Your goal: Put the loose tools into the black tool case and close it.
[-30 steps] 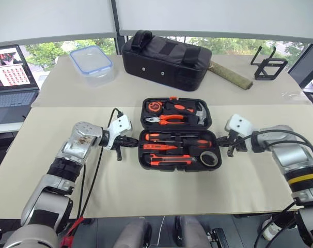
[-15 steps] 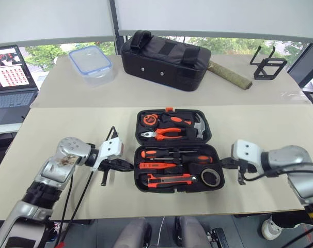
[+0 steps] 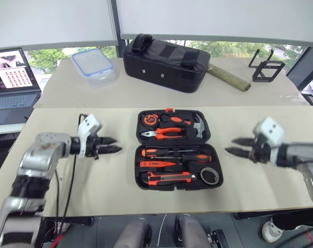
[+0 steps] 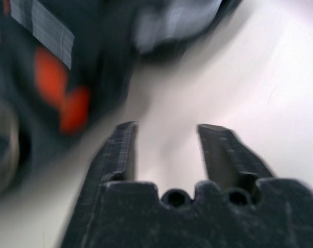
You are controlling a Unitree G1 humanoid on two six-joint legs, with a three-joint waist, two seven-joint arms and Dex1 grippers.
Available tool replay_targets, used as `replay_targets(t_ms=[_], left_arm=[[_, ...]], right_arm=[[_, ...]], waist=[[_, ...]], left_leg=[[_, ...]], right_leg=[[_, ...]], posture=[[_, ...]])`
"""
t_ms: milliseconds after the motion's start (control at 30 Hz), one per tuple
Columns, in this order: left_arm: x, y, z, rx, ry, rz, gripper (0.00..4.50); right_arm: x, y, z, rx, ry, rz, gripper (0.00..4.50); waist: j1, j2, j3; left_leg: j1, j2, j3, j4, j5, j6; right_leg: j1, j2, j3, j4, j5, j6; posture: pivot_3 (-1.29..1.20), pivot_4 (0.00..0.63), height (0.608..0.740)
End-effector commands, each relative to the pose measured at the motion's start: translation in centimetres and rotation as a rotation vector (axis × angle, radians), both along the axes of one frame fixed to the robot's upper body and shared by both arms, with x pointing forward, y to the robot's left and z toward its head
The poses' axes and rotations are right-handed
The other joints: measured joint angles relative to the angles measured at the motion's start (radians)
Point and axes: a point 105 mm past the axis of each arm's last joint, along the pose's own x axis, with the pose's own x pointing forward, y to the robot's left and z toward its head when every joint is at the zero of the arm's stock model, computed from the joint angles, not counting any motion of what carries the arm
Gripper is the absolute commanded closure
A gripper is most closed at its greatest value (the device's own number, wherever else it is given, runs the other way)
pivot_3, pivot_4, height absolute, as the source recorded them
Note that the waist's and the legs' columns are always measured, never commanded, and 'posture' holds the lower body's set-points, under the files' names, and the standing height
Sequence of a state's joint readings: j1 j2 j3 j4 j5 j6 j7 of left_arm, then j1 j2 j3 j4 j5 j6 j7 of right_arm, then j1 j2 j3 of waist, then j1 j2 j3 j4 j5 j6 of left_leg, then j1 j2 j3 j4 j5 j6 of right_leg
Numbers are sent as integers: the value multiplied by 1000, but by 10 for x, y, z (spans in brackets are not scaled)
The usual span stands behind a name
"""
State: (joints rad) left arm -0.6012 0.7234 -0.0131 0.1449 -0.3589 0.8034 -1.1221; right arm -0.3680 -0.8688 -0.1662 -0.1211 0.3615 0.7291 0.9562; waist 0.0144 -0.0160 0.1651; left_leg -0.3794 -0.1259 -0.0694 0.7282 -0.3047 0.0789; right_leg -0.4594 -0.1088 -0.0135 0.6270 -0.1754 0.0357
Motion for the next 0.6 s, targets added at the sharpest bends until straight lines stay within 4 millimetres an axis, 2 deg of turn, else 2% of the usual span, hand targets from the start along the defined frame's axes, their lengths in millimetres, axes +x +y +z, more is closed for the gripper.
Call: replay_targets(t_ms=[33,67,233,367,433,533,600], left_arm=[[22,-18,11,-109,83,79,473],[32,-26,11,-128,117,114,112],[57,-49,11,-172,189,209,112],[63,-55,1,-147,194,235,112],[61,-57,-3,-133,195,225,35],[58,-58,-5,-131,196,213,759],[57,-58,-5,-134,199,209,1619]], right_arm=[[31,13,14,117,31,-78,596],[43,20,15,135,42,-97,260],[77,38,11,163,88,-168,260],[93,32,-1,130,111,-265,260],[95,28,-4,117,118,-287,775],[96,25,-6,118,124,-302,1646],[96,25,-8,123,129,-299,2438]], waist=[[-3,0,0],[-3,0,0],[-8,0,0],[-12,0,0],[-13,0,-1],[-14,0,-1],[-15,0,-1]], left_leg=[[1,0,0,0,0,0],[0,0,0,0,0,0],[-4,0,0,0,1,-1],[-12,-1,0,1,1,-2],[-12,-1,0,1,1,-2],[-12,-2,0,2,1,-2],[-12,-1,0,2,2,-2]], right_leg=[[0,0,0,0,0,0],[-1,0,0,-1,0,0],[-4,-3,0,2,0,0],[-12,-4,-1,5,0,0],[-13,-4,-1,5,0,0],[-12,-3,-1,4,0,0],[-12,-3,-1,4,0,0]], posture=[[0,150,715],[0,150,715],[0,150,715],[0,150,715],[0,150,715],[0,150,715],[0,150,715]])
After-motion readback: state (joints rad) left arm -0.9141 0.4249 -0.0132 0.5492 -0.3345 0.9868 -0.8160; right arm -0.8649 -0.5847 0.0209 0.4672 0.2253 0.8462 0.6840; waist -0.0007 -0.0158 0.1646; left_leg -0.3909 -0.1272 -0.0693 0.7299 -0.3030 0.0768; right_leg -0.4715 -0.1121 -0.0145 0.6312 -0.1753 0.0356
